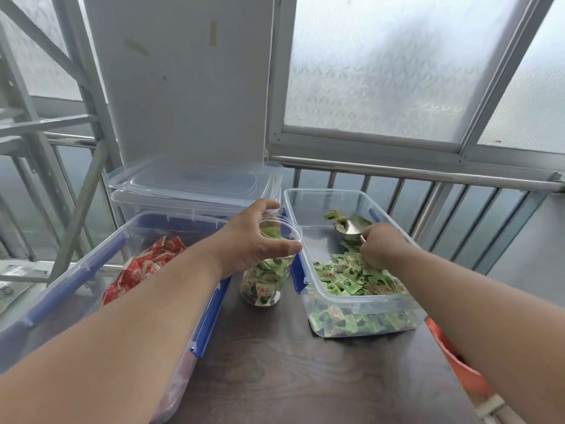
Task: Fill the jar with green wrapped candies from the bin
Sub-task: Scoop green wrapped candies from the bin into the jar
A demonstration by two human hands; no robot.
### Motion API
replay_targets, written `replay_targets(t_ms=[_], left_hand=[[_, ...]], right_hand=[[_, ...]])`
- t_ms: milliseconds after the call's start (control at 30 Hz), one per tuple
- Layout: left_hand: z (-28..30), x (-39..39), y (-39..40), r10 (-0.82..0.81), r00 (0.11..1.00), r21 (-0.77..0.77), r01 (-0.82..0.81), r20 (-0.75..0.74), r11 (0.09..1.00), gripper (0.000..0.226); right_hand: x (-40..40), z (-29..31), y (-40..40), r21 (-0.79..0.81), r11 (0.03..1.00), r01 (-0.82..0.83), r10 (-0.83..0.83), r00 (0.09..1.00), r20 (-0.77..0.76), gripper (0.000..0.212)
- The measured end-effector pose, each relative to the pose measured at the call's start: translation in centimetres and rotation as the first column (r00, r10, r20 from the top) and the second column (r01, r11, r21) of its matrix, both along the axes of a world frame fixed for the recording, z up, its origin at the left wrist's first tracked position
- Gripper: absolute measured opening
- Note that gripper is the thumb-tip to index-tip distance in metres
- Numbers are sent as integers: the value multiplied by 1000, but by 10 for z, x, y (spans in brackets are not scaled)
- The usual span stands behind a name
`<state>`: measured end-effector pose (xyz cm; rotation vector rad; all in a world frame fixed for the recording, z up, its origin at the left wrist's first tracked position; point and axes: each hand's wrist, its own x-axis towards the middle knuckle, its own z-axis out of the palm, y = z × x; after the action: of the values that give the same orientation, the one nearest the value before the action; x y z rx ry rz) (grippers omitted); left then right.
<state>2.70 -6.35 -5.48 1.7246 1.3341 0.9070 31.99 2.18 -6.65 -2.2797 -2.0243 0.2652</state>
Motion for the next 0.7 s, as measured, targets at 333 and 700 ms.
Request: replay_targets(t_ms=[333,700], left_hand=[[-1,0,-2,-15,1000,-16,15,20,1000,108],[-5,-2,3,-1,1000,-9,1,8,1000,105]], right_hand=[[10,-6,3,7,997,82,-71,903,-423,25],[-24,-16,1,-211,973,-89,-3,917,-400,23]])
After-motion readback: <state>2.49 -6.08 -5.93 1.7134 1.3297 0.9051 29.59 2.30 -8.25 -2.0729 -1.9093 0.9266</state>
